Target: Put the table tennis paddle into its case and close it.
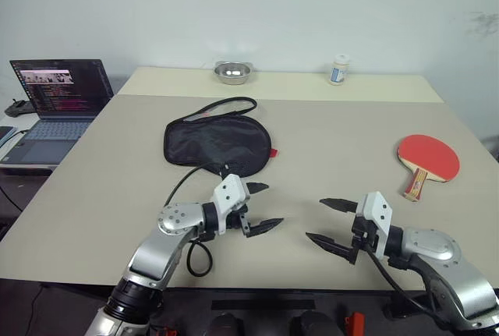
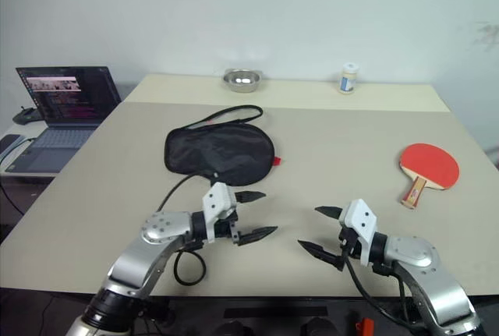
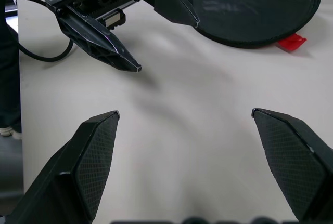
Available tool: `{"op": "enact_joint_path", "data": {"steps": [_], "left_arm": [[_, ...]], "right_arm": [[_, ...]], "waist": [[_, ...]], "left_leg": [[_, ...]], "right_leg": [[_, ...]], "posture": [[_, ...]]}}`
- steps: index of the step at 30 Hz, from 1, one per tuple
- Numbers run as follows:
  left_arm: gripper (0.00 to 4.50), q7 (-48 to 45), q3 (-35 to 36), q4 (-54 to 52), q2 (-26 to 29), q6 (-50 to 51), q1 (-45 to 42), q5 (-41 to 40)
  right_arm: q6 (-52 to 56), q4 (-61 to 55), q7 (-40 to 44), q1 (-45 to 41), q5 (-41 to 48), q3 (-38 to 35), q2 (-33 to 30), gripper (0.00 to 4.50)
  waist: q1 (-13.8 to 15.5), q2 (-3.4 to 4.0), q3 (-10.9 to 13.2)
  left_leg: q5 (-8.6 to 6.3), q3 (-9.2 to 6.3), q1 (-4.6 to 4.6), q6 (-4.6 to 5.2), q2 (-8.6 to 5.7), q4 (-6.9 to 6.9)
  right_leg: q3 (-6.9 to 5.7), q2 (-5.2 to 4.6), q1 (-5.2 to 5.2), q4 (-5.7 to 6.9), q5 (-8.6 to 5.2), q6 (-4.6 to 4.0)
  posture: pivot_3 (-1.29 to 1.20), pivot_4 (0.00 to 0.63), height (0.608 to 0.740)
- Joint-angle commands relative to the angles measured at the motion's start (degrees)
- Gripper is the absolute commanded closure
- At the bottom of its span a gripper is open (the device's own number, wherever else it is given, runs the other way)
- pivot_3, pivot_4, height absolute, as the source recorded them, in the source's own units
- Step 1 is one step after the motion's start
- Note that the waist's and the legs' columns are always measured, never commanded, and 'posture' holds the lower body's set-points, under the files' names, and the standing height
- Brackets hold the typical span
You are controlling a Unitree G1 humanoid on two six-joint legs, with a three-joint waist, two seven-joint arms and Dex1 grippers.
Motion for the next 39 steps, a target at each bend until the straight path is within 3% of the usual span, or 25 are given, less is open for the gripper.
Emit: {"op": "enact_joint_path", "data": {"steps": [1, 6, 10, 15, 22, 31, 39], "left_arm": [[0.04, -0.4, -0.6, 0.4, -1.3, -1.6, -2.2, -0.3], [0.04, 0.9, 1.0, 0.6, -2.6, -1.3, -6.1, -1.3], [0.04, -1.9, 3.3, 3.9, -0.4, -2.2, -8.8, -2.8], [0.04, -3.9, 7.5, 14.2, 4.4, -5.3, -11.7, -2.3], [0.04, -5.7, 7.7, 39.4, 12.8, -22.0, -17.8, 6.4], [0.04, -0.1, 4.9, 65.4, 9.7, -35.8, -29.6, 15.6], [0.04, 4.1, 4.2, 75.6, 7.8, -40.2, -35.5, 20.2]], "right_arm": [[1.6, -3.9, -1.8, 0.5, 2.0, -3.5, -0.8, 0.0], [2.9, -5.7, -4.7, 0.2, 2.7, -5.0, 0.0, 0.0], [5.1, -7.7, -6.6, -0.8, 4.4, -7.5, -0.3, 0.0], [6.5, -8.5, -7.6, -2.0, 4.6, -6.3, -0.3, 0.0], [9.6, -11.5, -9.6, -3.8, 4.3, -2.6, 0.2, 0.0], [8.8, -9.3, -11.2, -5.3, 2.8, -0.8, 2.3, 0.0], [8.1, -8.5, -11.6, -5.5, 2.2, -1.3, 2.7, 0.0]], "waist": [[0.0, 0.0, 0.0], [0.1, -0.01, 0.0], [-0.1, -0.01, 0.0], [-0.1, 0.0, 0.0], [0.0, 0.0, 0.0], [0.9, -0.08, 0.0], [0.8, -0.09, 0.0]], "left_leg": [[0.0, 0.0, 0.0, 0.0, 0.0, 0.0], [0.0, -0.02, -0.01, 0.0, -0.01, 0.01], [0.0, -0.01, 0.0, 0.0, 0.01, 0.0], [0.0, -0.03, 0.02, 0.0, 0.0, 0.0], [0.0, -0.03, -0.02, 0.0, 0.01, -0.02], [-0.01, -0.12, -0.25, 0.02, -0.12, 0.05], [-0.01, -0.13, -0.25, 0.01, -0.12, 0.06]], "right_leg": [[0.0, 0.0, 0.0, 0.0, 0.0, 0.0], [-0.02, 0.01, 0.0, 0.01, 0.0, 0.0], [0.0, 0.05, 0.0, 0.01, 0.0, 0.0], [-0.03, 0.16, 0.0, 0.02, 0.0, 0.0], [-0.08, 0.14, -0.03, -0.02, -0.02, -0.03], [-0.27, 0.05, -0.05, -0.15, 0.0, -0.01], [-0.29, 0.08, -0.06, -0.11, 0.01, -0.01]], "posture": [[0.0, 0.15, 0.74], [0.0, 0.15, 0.74], [0.0, 0.15, 0.74], [0.0, 0.15, 0.74], [0.0, 0.15, 0.74], [0.0, 0.15, 0.74], [0.0, 0.15, 0.74]]}}
